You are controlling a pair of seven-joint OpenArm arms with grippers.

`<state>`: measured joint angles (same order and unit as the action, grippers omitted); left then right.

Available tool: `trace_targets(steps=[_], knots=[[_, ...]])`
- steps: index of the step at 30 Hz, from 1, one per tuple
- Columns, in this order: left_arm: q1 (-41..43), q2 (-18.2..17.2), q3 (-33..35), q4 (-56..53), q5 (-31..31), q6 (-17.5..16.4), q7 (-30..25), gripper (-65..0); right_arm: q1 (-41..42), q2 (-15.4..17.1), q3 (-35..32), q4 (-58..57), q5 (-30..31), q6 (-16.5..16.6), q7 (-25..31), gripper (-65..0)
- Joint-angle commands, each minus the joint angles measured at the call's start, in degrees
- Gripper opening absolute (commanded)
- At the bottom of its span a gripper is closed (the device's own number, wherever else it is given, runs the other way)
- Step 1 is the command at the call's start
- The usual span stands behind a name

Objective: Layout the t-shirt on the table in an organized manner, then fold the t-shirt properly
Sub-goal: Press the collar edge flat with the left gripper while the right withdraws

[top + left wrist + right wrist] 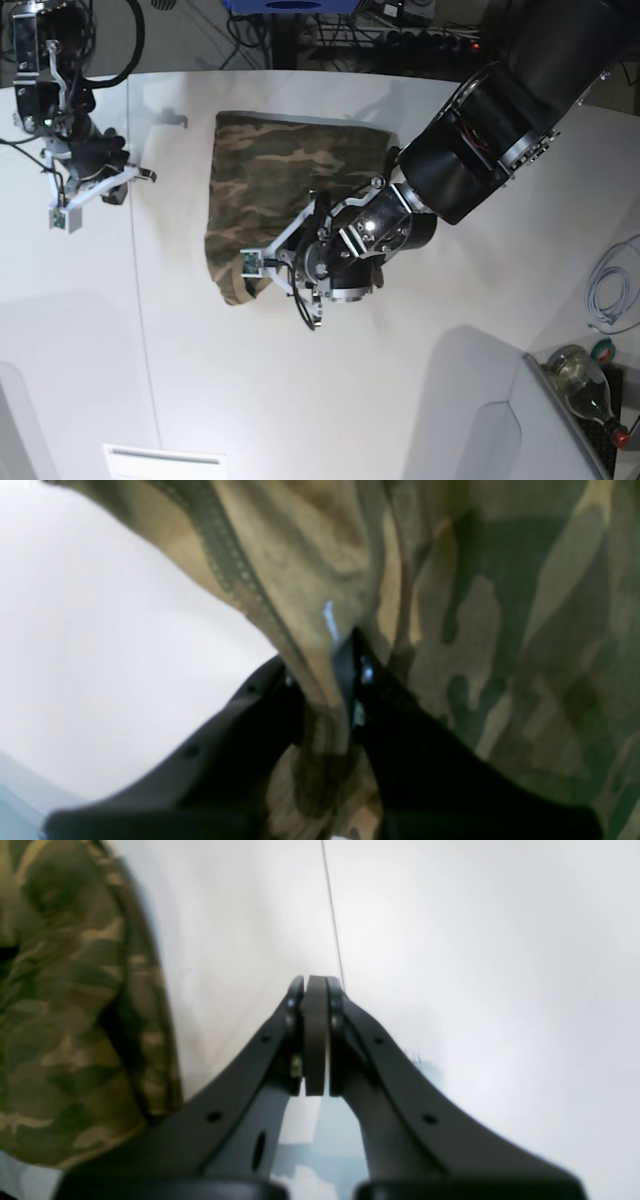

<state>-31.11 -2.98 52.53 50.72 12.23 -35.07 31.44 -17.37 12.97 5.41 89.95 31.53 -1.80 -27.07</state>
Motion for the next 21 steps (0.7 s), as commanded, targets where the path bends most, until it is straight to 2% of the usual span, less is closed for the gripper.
trace_targets(steps=[1,4,6,10,13,18,21], knots=[[-1.1,0.9,-0.1,0.1,0.0,-1.7,-0.3,-65.0,0.3,0.6,0.3,0.6,0.3,0.4,1.1,-65.0],[-1.2,1.4,-0.1,-0.2,0.0,-4.5,-0.2,-65.0,-0.2,0.6,0.3,-0.3,0.3,0.4,1.1,-65.0],[-1.1,1.4,-0.4,-0.4,-0.2,-4.9,-0.1,-65.0,-0.4,0.6,0.4,-0.4,0.3,0.4,1.1,-65.0],[-0.8,1.0,-0.5,-0.5,-0.5,-4.9,0.5,-65.0,-0.5,-0.5,3.3,-0.4,0.3,0.4,1.1,-65.0],[-0.6,0.9,-1.0,-0.5,-0.6,-4.9,3.5,-65.0,-0.5,-1.4,5.5,-0.4,0.3,0.4,1.1,-65.0],[0.7,0.9,-6.4,0.0,-0.1,-4.9,4.3,-65.0,-0.5,-1.4,5.4,-0.4,0.3,0.4,1.1,-65.0],[0.7,0.9,-7.2,-0.2,-0.1,-4.9,4.3,-65.0,-0.6,-1.4,5.4,-0.4,0.3,0.4,1.1,-65.0]])
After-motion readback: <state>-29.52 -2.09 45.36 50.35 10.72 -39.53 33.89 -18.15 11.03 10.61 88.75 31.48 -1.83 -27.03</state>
